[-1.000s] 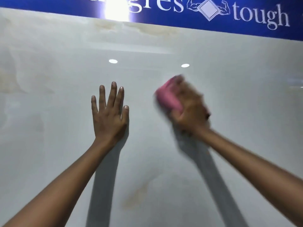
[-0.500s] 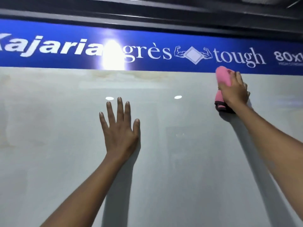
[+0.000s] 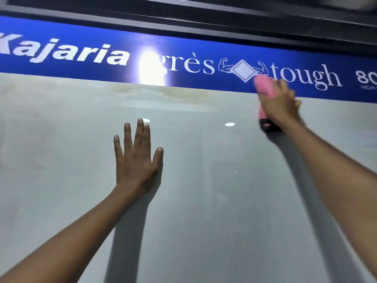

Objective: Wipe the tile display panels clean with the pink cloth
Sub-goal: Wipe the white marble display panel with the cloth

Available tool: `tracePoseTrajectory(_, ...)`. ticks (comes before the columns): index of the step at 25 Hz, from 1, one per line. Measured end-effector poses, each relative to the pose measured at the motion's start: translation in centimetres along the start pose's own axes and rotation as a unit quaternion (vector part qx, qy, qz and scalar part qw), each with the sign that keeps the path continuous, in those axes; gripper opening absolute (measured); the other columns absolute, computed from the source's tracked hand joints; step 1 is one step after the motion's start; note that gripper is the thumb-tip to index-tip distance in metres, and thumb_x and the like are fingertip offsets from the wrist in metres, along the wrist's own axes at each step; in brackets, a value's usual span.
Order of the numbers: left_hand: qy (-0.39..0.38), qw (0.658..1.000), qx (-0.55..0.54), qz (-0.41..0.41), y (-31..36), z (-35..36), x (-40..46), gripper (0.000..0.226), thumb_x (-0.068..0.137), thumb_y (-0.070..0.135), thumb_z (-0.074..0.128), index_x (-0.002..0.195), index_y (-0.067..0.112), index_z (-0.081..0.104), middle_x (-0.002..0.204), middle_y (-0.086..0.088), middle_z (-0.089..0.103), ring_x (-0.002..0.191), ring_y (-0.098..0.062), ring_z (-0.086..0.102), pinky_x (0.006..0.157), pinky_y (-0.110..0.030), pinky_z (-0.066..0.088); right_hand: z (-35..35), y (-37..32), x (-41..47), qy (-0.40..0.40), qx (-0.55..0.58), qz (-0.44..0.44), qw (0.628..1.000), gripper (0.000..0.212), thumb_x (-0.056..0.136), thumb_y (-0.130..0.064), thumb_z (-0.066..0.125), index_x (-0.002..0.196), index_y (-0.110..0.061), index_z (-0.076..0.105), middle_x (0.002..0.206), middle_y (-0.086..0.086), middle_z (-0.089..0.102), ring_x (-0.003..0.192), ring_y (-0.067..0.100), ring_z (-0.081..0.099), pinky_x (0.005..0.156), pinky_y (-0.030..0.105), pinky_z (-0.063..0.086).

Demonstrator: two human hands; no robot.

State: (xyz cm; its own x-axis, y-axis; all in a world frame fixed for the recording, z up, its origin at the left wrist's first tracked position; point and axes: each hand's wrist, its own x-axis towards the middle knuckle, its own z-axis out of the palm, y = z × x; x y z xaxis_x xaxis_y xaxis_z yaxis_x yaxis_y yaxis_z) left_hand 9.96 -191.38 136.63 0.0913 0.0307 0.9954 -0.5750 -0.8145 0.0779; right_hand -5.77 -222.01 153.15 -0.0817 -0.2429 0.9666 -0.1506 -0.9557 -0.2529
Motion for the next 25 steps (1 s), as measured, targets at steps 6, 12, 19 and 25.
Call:
tracePoseTrajectory(6,0.032,0.988,-0.044,0.141,5.8,-0.6,-0.7,0.063,0.094,0.046,0.024,0.149,0.016,0.036,0.16,0.002,0.021,0.148,-0.02,0.012,0.117,-0.04,0.003,-2.7,9.9,1.4,-0.031,0.014,0.042,0.999,0.066,0.091,-0.047,0.041,0.153,-0.028,0.027,0.162,0.001,0.018,0.144,0.029,0.021,0.113,0.052,0.019)
tracePoseTrajectory(12,-0.011,0.996,-0.068,0.05,14.2,2.1,-1.6,0.064,0.093,0.048,0.012,0.153,0.029,0.023,0.161,0.012,0.009,0.15,-0.014,0.0,0.119,-0.041,-0.001,-0.4,6.6,-16.3,-0.089,0.054,-0.315,0.943,0.079,0.072,-0.047,0.039,0.147,-0.025,0.04,0.158,0.004,0.029,0.137,0.022,0.028,0.099,0.041,0.029)
tracePoseTrajectory(19,-0.012,0.999,-0.016,0.039,13.8,3.0,-1.9,0.061,0.096,0.042,0.017,0.155,0.028,0.019,0.162,0.014,0.003,0.15,-0.014,-0.004,0.119,-0.035,-0.006,-2.1,13.3,-8.1,-0.026,0.071,-0.16,0.984,0.074,0.076,-0.038,0.042,0.149,-0.026,0.037,0.16,0.001,0.023,0.145,0.024,0.022,0.109,0.041,0.021)
tracePoseTrajectory(25,-0.072,0.994,-0.041,0.065,13.3,2.0,-2.0,0.063,0.096,0.048,0.017,0.155,0.027,0.012,0.162,0.012,-0.002,0.15,-0.015,-0.008,0.118,-0.04,-0.007,-1.8,12.9,-8.6,-0.022,0.073,-0.078,0.994,0.071,0.079,-0.038,0.041,0.149,-0.029,0.037,0.16,0.003,0.026,0.146,0.027,0.025,0.111,0.035,0.018)
